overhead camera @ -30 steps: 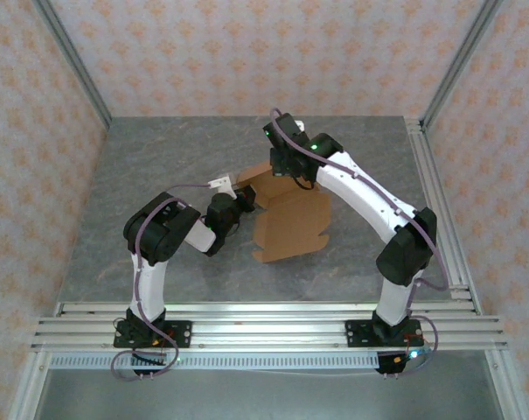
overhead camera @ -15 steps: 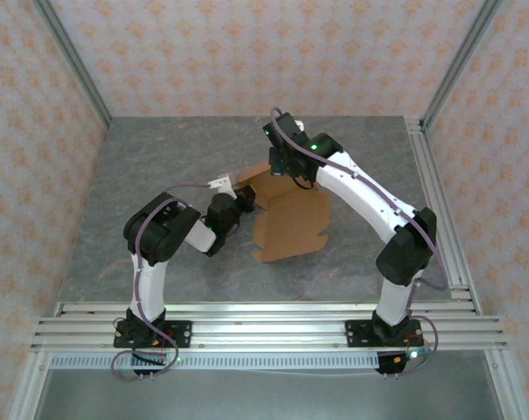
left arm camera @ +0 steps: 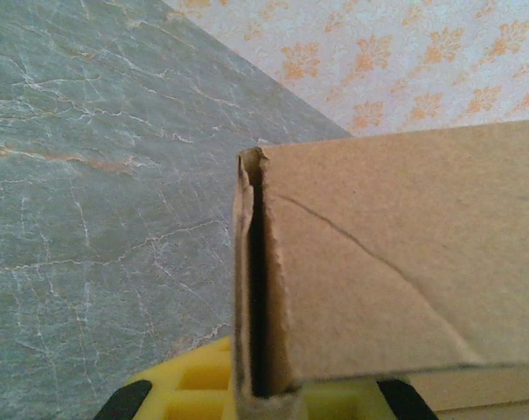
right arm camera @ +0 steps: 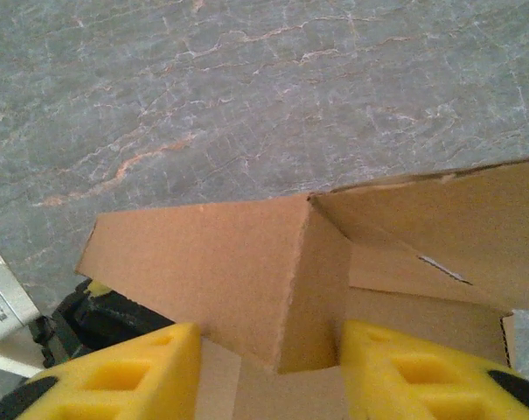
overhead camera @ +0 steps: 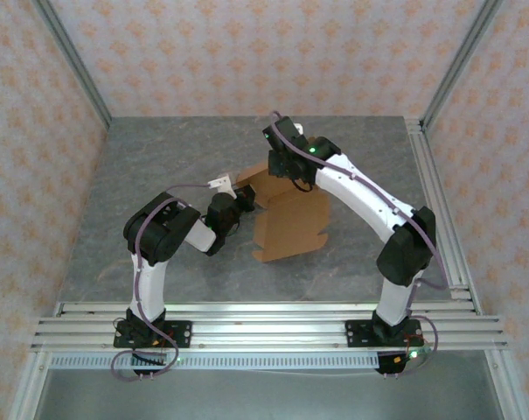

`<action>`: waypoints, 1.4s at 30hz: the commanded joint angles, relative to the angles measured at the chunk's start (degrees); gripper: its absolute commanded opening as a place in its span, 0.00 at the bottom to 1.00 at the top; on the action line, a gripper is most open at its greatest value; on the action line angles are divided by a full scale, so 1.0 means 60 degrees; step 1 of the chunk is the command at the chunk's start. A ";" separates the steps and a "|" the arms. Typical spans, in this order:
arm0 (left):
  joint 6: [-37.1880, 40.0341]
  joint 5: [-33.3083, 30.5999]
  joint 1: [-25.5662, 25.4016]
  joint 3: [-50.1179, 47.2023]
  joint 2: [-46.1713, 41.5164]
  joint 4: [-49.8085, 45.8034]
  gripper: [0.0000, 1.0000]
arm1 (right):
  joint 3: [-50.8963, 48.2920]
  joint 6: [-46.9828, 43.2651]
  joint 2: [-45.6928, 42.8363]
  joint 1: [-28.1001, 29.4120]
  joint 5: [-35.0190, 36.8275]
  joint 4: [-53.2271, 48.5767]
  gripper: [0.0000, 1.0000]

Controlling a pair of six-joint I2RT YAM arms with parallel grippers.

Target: Fold the paper box

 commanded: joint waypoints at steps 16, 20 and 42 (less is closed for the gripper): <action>0.0129 0.0081 0.0129 0.0012 0.0055 -0.0364 0.00 | -0.2590 -0.0788 -0.4089 -0.1080 -0.0415 0.1832 0.56; 0.0085 0.0202 0.0155 0.0049 0.0075 -0.0406 0.00 | -0.2958 -0.0698 -0.4414 -0.1906 -0.0726 0.1813 0.57; 0.0012 0.0489 0.0291 0.0133 -0.0001 -0.0509 0.00 | -0.3820 -0.0552 -0.4284 -0.4926 -0.3070 0.2349 0.57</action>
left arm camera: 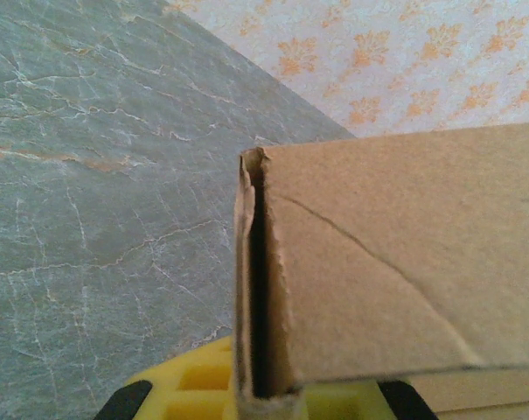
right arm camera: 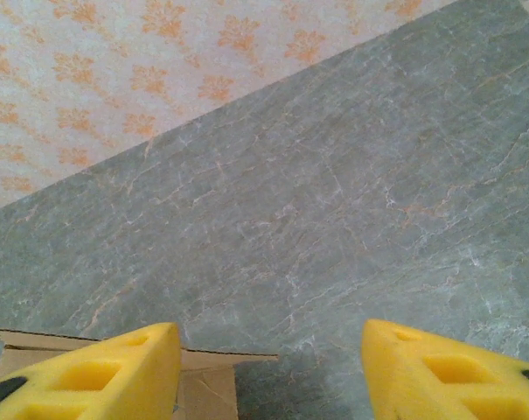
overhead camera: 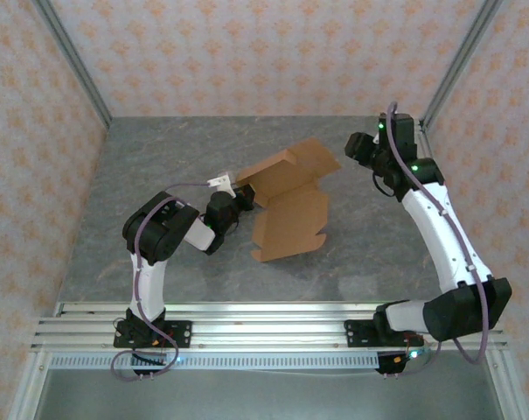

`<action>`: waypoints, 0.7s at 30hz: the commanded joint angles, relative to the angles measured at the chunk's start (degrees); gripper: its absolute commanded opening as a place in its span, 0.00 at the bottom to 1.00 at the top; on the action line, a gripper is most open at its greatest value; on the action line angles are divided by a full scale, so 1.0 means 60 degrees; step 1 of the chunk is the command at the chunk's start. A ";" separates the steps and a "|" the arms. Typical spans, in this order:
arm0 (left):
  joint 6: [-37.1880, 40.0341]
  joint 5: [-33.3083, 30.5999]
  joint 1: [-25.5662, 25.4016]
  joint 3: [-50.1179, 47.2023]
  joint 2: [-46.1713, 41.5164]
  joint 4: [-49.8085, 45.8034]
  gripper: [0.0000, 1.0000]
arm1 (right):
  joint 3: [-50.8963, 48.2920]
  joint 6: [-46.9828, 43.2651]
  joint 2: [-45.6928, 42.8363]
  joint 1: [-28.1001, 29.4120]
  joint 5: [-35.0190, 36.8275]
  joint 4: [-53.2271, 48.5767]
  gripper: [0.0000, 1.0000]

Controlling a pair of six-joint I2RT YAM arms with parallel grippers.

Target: Fold the paper box

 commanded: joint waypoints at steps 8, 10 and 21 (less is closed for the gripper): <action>0.0004 0.0427 0.0125 0.0281 0.0145 -0.0540 0.00 | 0.0238 -0.0546 0.0991 -0.0142 -0.1112 -0.0100 0.57; -0.0003 0.0471 0.0121 0.0324 0.0157 -0.0636 0.00 | 0.0228 -0.0589 0.1153 -0.0139 -0.1191 -0.0120 0.58; -0.0099 0.0940 0.0157 0.0715 0.0306 -0.0949 0.00 | 0.0055 -0.0852 0.1624 -0.0070 -0.2550 -0.0194 0.58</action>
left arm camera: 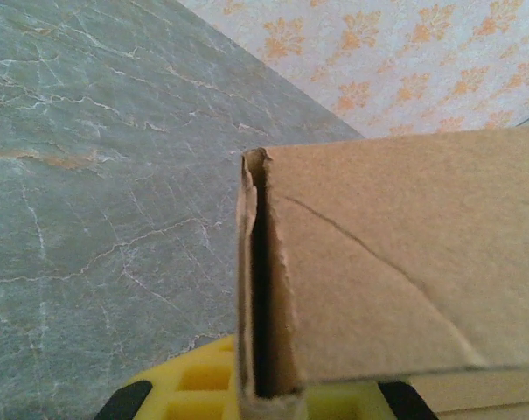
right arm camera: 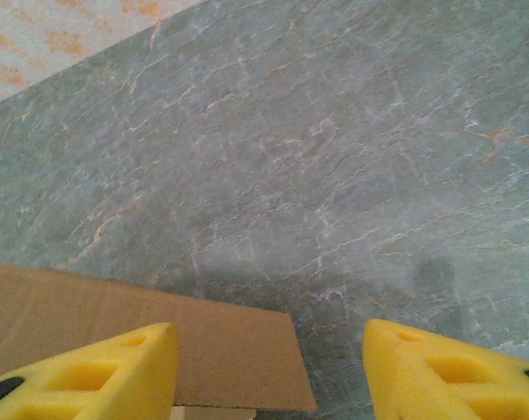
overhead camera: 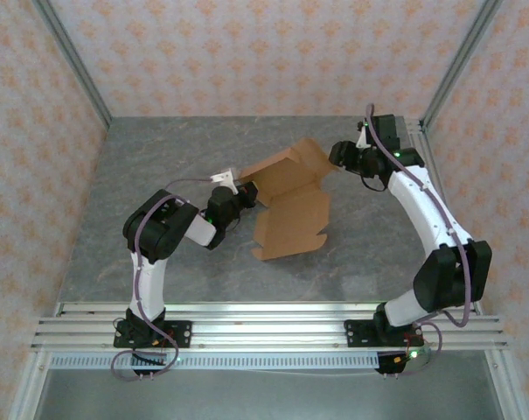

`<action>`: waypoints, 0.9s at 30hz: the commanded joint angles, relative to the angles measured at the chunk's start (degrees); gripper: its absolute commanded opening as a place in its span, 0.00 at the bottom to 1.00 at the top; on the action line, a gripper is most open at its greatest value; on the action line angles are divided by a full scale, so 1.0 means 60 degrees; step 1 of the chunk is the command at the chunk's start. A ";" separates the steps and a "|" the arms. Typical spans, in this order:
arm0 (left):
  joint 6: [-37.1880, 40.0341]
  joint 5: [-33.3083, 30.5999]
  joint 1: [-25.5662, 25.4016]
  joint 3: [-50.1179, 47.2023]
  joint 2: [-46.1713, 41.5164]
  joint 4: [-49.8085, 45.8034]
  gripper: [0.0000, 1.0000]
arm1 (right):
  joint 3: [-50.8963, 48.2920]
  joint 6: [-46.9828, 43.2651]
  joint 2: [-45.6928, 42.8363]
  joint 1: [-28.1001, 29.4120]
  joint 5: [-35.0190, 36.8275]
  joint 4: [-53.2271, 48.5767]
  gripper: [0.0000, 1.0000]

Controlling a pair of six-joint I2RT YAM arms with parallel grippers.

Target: Fold the paper box

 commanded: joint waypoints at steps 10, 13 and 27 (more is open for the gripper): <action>-0.0309 -0.0011 0.0112 -0.0058 0.0340 -0.0156 0.00 | -0.0614 -0.0800 -0.0574 0.0394 -0.0839 -0.0298 0.58; -0.0310 -0.0012 0.0111 0.0042 0.0283 -0.0383 0.00 | -0.0801 -0.0918 -0.0802 0.0487 -0.0957 -0.0321 0.58; -0.0308 -0.0041 0.0113 0.0262 0.0214 -0.0594 0.00 | -0.0711 -0.1167 -0.1322 0.0924 -0.0800 -0.0832 0.58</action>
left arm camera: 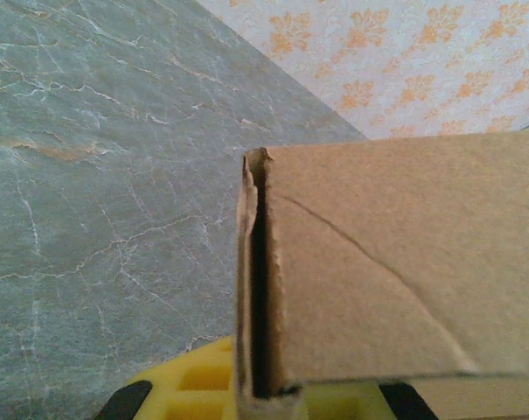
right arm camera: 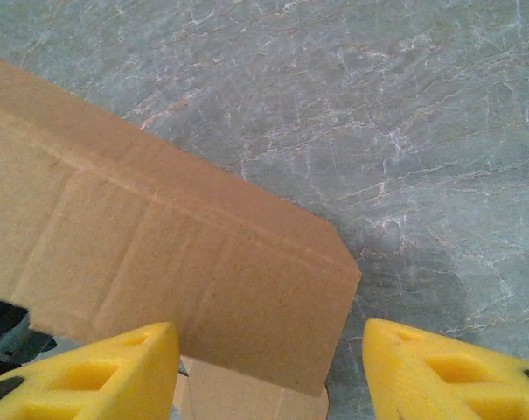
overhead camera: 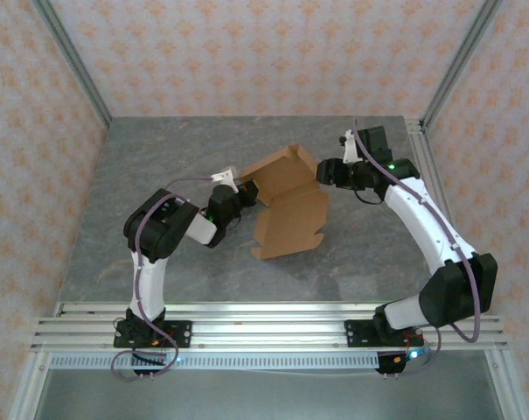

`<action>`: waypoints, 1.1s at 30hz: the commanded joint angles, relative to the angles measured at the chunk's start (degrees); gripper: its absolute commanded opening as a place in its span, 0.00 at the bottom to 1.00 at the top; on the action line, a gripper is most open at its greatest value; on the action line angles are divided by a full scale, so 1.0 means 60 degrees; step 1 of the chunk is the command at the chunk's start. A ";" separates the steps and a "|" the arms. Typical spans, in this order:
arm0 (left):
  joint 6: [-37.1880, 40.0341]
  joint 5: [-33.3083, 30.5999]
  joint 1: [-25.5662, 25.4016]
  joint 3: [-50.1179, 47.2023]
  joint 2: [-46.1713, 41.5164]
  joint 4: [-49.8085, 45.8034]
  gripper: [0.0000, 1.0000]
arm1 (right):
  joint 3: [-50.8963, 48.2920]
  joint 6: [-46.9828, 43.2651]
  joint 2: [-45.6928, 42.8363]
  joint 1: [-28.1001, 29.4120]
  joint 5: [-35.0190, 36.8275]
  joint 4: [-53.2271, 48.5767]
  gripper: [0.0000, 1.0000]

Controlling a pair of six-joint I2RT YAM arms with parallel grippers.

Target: Fold the paper box

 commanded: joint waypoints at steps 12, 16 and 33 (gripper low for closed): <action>-0.0012 -0.0166 0.0084 -0.0074 0.0208 -0.0202 0.00 | 0.0268 -0.0340 -0.0632 0.0239 0.0221 -0.0409 0.58; -0.0013 -0.0183 0.0096 -0.0170 0.0208 -0.0166 0.00 | 0.0234 -0.0323 -0.0815 0.0235 0.0692 -0.0349 0.58; -0.0028 -0.0125 0.0097 -0.0201 0.0340 -0.0079 0.00 | 0.0885 -0.0043 -0.0498 -0.0072 0.1615 0.0624 0.58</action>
